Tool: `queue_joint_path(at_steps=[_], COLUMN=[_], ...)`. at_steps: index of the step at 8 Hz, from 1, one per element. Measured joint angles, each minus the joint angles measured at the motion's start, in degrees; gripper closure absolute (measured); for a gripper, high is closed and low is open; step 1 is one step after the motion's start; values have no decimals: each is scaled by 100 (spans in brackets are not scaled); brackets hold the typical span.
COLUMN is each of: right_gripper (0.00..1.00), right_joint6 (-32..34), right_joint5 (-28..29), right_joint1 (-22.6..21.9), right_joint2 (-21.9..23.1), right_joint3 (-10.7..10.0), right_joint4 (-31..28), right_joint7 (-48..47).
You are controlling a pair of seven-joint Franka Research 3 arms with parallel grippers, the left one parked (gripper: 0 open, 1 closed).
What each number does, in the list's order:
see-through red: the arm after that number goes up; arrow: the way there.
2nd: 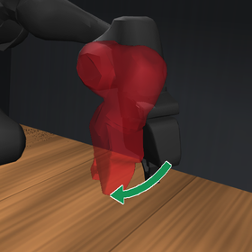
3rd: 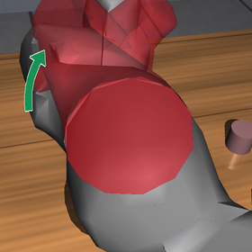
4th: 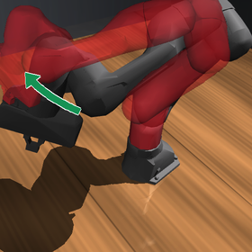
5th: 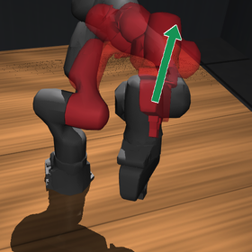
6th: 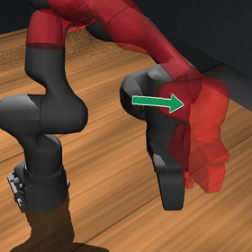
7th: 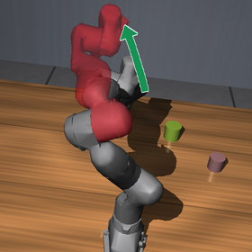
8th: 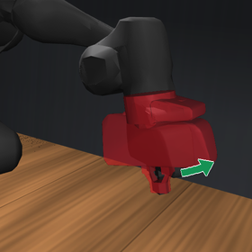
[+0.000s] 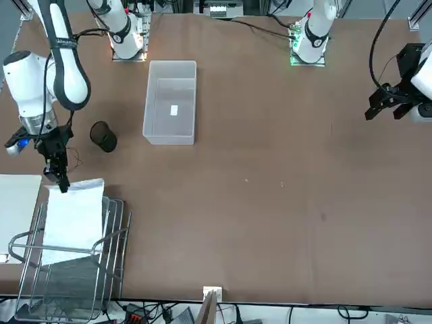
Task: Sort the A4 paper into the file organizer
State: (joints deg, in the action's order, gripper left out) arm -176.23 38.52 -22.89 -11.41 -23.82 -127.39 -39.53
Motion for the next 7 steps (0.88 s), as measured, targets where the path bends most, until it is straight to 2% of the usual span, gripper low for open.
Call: queue_joint_path(at_steps=[3,7], right_gripper=[99,99], right_joint6=[0,26], right_joint5=[0,2], right_joint1=[2,-14], right_joint2=[-321,-452], right_joint3=[1,3], right_joint4=[352,692], right_joint7=[-1,-56])
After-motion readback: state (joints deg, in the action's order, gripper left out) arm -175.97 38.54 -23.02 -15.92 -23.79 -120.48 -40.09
